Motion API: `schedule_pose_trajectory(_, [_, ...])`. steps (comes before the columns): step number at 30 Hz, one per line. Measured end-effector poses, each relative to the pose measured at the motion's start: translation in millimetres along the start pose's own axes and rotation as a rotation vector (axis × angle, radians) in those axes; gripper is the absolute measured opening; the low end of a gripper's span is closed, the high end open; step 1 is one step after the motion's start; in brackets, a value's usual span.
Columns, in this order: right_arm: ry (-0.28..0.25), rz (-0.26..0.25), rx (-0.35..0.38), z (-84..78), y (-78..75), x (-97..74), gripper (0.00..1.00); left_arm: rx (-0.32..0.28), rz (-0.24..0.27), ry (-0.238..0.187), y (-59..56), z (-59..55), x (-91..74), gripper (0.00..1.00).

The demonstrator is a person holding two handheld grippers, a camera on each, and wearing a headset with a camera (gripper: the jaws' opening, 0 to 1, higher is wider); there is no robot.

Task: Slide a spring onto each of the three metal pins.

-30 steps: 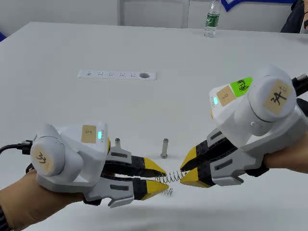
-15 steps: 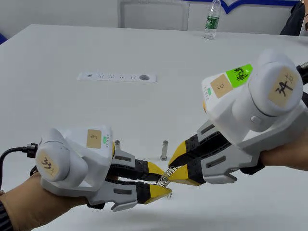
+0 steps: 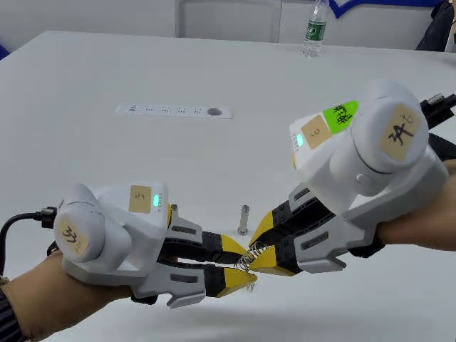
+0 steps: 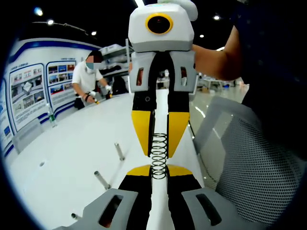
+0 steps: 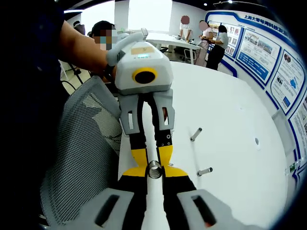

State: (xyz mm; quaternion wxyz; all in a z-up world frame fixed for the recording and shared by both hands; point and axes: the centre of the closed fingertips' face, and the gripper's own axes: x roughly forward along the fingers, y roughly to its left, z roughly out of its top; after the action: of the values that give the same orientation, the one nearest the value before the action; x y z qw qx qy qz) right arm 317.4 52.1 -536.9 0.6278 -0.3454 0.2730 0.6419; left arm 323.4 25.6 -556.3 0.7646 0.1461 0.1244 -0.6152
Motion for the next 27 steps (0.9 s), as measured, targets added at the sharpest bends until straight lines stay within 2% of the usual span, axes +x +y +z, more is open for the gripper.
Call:
schedule_pose_trajectory(7, [0.005, -0.005, 0.010, 0.2, -2.6, -2.5, 0.12, -0.015, 0.011, -0.014, 2.9, 0.2, 0.4, 0.12])
schedule_pose_trajectory(12, [0.013, -0.035, 0.030, -5.3, -13.6, -15.2, 0.12, -0.037, 0.027, -0.012, 5.9, -4.2, -5.3, 0.18])
schedule_pose_trajectory(27, [0.088, -0.180, 0.131, -50.4, -59.7, -68.9, 0.12, -0.103, 0.131, -0.021, 18.4, -19.3, -37.9, 0.28])
